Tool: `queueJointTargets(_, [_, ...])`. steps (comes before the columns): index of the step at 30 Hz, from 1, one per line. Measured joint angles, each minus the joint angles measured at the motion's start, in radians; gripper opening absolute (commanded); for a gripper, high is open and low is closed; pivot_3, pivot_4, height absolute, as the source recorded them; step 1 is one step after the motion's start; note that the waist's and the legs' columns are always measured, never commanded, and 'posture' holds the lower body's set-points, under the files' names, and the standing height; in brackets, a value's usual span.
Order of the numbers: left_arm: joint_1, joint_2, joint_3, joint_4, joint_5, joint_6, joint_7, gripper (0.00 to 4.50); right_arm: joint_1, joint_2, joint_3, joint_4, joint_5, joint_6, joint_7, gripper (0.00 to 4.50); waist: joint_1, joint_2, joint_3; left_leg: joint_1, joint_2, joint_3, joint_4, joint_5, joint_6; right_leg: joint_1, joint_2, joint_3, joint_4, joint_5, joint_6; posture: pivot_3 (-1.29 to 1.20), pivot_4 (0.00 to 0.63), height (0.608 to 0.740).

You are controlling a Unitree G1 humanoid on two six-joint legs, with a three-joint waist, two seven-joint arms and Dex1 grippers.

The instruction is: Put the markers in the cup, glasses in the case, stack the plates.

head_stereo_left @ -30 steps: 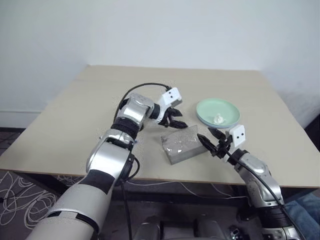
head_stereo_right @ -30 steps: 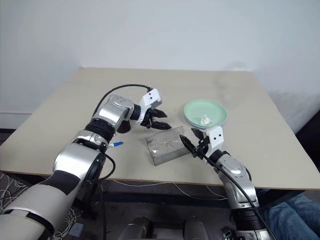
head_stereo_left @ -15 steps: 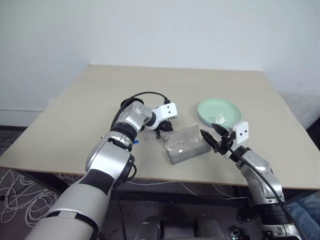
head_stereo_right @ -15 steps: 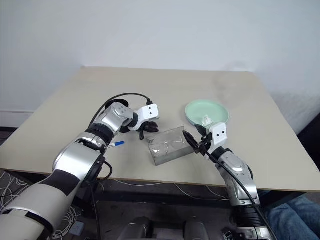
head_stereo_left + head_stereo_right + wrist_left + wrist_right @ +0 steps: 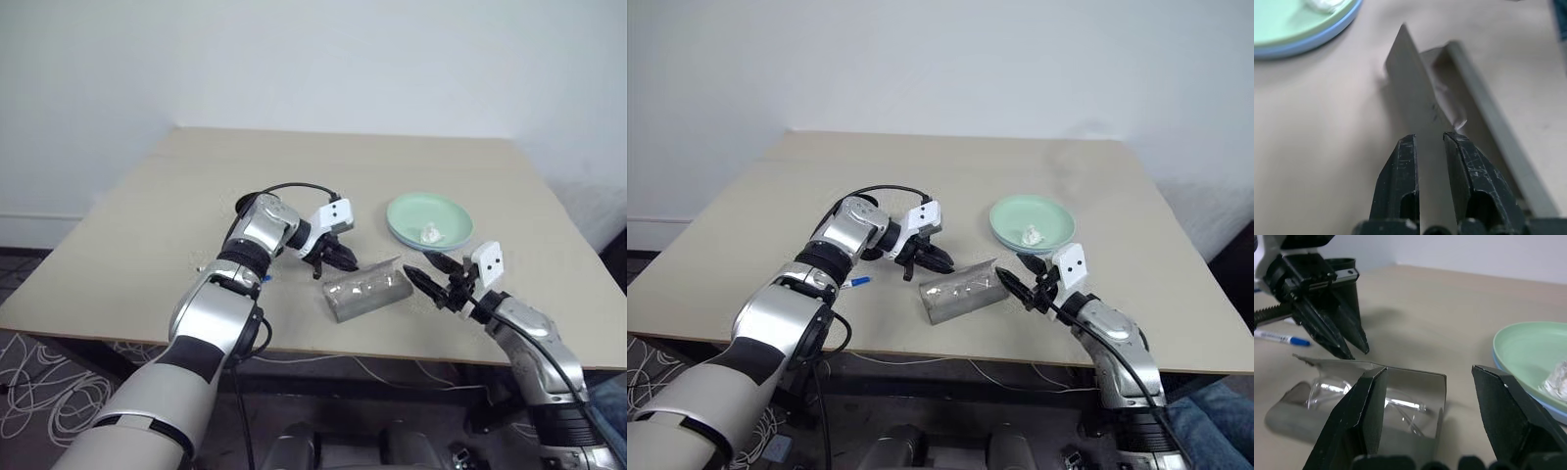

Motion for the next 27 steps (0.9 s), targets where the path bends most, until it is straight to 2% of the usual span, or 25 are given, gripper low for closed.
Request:
queueJointTargets(11, [0.185,0.014,-0.077,-0.294,-0.020,0.127,-0.046,0.86,-0.010,-0.069,0.019,-0.009,0.003,0.041,0.089,2.99,0.001,0.000,0.000,0.000,0.000,0.000,0.000,0.000,0.000,0.000,0.000,0.000,0.000,0.000,-0.001,0.00,0.000,0.740])
queueJointTargets(17, [0.206,0.043,-0.127,-0.372,-0.009,0.110,-0.007,0.86,-0.030,-0.066,0.026,-0.006,-0.006,0.041,0.088,2.99,0.003,0.000,0.000,0.002,0.000,0.000,0.001,0.000,0.000,0.001,0.000,0.000,0.000,-0.001,-0.001,0.00,0.000,0.740])
queueJointTargets(23, [0.206,0.042,-0.109,-0.363,-0.030,0.139,0.066,0.86,-0.045,-0.059,0.045,-0.005,-0.015,0.041,0.088,2.99,0.002,0.000,0.000,0.001,0.000,0.000,0.001,0.000,0.000,0.001,0.000,0.000,0.001,-0.001,-0.001,0.00,0.000,0.740])
queueJointTargets(27, [0.206,0.042,-0.019,-0.356,-0.106,0.141,0.123,0.86,-0.051,-0.059,0.058,0.006,-0.026,0.041,0.096,2.99,0.002,0.000,0.000,0.000,0.000,0.000,0.000,0.000,0.000,-0.001,0.000,0.000,0.000,-0.001,-0.001,0.00,0.000,0.740])
